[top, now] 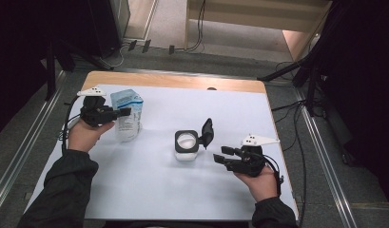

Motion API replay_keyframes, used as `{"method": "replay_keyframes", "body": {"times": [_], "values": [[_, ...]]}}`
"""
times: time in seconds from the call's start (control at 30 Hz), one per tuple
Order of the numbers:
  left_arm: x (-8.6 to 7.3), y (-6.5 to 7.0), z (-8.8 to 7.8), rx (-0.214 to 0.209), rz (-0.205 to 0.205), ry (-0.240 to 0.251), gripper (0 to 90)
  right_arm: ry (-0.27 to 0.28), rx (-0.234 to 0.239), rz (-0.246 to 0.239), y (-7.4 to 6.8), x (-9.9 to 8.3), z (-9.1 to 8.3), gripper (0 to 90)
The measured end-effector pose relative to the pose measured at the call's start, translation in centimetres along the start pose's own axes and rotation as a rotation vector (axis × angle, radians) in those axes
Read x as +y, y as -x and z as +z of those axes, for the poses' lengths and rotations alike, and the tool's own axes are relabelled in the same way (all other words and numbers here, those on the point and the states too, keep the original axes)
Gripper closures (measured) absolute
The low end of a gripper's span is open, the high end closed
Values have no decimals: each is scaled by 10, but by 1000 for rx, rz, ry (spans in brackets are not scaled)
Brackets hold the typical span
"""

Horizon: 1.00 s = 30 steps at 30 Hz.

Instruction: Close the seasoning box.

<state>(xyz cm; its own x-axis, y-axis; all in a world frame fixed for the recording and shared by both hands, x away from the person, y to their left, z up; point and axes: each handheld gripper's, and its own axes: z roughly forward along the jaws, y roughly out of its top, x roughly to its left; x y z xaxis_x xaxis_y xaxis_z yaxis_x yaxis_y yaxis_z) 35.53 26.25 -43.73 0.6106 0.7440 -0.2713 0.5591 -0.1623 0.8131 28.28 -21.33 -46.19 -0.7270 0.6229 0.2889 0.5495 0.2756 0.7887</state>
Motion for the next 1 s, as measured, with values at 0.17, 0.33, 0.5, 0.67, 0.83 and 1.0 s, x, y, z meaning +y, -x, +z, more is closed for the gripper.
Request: {"method": "replay_keyframes", "body": {"times": [0.17, 0.33, 0.5, 0.67, 0.83, 1.0], "values": [[-8, 0, -6, -2, -12, 7, 855, 5, -4, 0, 5, 3, 2, 507], [-14, 1, -11, -6, -9, -1, 824, 4, -15, -4, 8, 6, 5, 509], [-18, 1, -13, -1, -10, -4, 784, 8, -21, -4, 12, 10, 8, 515], [-21, 3, -14, 8, 1, -6, 749, 22, -21, 9, 16, 14, 10, 528], [-23, 3, -15, 4, 3, -9, 684, 28, -20, 17, 20, 17, 13, 558], [-25, 3, -14, 13, 14, 2, 590, 40, -26, 18, 22, 20, 18, 665]]}}
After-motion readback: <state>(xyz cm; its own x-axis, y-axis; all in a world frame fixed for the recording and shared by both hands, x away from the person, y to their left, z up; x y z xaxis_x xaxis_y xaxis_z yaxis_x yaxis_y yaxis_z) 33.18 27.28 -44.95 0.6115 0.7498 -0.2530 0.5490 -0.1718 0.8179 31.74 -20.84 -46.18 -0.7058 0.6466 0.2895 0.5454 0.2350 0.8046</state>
